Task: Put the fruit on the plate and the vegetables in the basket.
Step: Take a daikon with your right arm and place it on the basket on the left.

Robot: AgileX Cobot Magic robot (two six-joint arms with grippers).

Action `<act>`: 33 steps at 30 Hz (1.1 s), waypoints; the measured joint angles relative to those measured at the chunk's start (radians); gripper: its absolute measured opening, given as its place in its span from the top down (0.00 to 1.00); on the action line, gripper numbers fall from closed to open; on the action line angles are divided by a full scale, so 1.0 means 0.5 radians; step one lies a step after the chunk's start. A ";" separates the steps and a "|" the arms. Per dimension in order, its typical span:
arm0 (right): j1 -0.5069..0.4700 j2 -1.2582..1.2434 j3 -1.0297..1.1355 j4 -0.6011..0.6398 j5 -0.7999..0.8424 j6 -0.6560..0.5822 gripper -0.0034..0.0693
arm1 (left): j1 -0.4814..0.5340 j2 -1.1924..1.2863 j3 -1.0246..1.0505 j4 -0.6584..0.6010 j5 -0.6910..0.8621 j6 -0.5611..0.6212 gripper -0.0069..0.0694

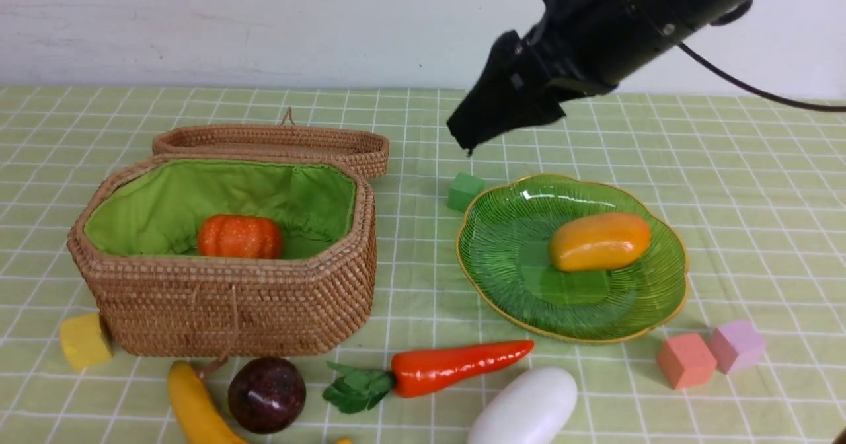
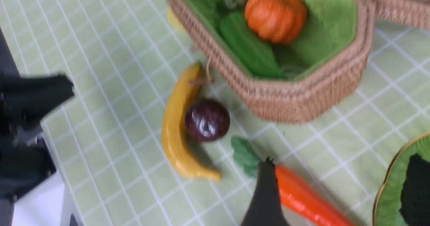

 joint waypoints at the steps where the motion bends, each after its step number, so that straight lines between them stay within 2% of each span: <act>1: 0.023 -0.010 0.035 -0.010 0.000 0.000 0.27 | 0.000 0.000 0.000 0.000 0.000 0.000 0.60; 4: 0.119 0.001 0.101 -0.069 -0.010 0.043 0.27 | 0.000 0.000 0.000 0.000 0.000 0.000 0.60; 9: 0.399 0.094 0.114 -0.281 -0.136 0.158 0.21 | 0.000 0.000 0.000 0.000 0.000 0.000 0.60; 13: 0.643 0.221 0.116 -0.431 -0.324 0.351 0.14 | 0.000 0.000 0.000 0.000 0.000 0.000 0.60; 17: 0.800 0.381 0.116 -0.457 -0.521 0.594 0.12 | 0.000 0.000 0.000 0.000 0.000 0.000 0.60; 22: 0.841 0.482 0.118 -0.556 -0.560 0.680 0.12 | 0.000 0.000 0.000 0.000 0.000 0.000 0.60; 28: 0.762 0.344 0.138 -1.155 -0.032 0.690 0.13 | 0.000 0.000 0.000 0.000 0.000 0.000 0.60; 30: 0.694 0.224 0.223 -1.195 -0.011 0.845 0.13 | 0.000 0.000 0.000 0.000 0.000 0.000 0.60; 31: 0.687 0.210 0.235 -1.191 -0.011 0.845 0.13 | 0.000 0.000 0.000 0.000 0.000 0.000 0.60; 33: 0.588 0.020 0.436 -1.113 -0.010 1.095 0.14 | 0.000 0.000 0.000 0.000 0.000 0.000 0.60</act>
